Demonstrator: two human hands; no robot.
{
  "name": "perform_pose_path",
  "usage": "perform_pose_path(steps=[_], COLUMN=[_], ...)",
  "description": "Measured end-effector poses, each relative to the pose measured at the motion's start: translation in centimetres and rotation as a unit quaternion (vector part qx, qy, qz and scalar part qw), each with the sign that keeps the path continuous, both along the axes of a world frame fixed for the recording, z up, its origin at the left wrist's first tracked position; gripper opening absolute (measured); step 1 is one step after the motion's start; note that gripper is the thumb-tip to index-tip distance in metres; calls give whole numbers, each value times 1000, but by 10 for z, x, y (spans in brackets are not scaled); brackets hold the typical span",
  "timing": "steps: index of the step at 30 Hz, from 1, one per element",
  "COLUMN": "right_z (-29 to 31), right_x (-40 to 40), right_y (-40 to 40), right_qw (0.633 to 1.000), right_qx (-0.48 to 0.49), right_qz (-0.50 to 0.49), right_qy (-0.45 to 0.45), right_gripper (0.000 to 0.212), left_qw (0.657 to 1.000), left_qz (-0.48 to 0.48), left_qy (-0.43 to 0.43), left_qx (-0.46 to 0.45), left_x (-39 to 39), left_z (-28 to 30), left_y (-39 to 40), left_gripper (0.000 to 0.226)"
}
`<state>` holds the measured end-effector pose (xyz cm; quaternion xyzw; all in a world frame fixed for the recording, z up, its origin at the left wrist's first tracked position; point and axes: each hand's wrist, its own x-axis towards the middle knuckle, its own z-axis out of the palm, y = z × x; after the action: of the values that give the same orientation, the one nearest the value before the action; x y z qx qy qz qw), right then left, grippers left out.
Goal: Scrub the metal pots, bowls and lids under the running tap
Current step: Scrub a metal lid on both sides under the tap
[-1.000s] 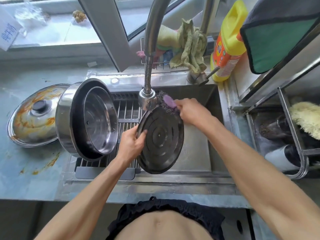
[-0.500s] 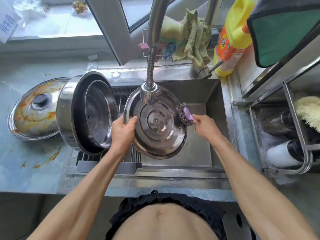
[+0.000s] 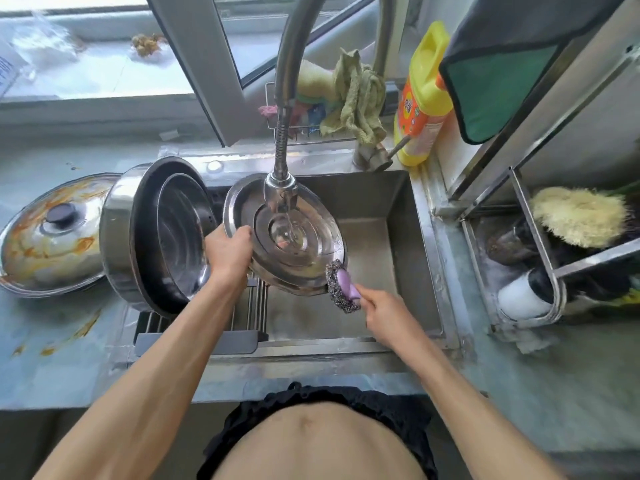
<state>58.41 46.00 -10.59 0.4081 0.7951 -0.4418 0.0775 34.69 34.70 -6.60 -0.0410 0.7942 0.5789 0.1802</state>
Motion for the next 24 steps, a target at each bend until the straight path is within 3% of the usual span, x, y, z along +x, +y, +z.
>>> perform_pose_path(steps=[3, 8, 12, 17, 22, 24], right_z=[11, 37, 20, 34, 22, 29], right_x=[3, -15, -5, -19, -11, -15], right_y=[19, -17, 6, -45, -11, -24], right_qw=[998, 989, 992, 988, 983, 983], right_qx=[53, 89, 108, 100, 140, 143], right_qz=[-34, 115, 10, 108, 78, 99], right_qy=[-24, -15, -60, 37, -87, -64], right_gripper=[39, 50, 53, 52, 54, 55], left_qw=[1000, 997, 990, 985, 983, 983], left_qz=[15, 51, 92, 116, 104, 99], left_qy=[-15, -41, -78, -110, -127, -122], left_qx=[8, 31, 68, 72, 79, 91], left_x=[6, 14, 12, 18, 37, 44], left_z=[-1, -4, -9, -23, -29, -28], left_y=[6, 16, 17, 17, 17, 20], left_gripper=[27, 22, 26, 25, 27, 27])
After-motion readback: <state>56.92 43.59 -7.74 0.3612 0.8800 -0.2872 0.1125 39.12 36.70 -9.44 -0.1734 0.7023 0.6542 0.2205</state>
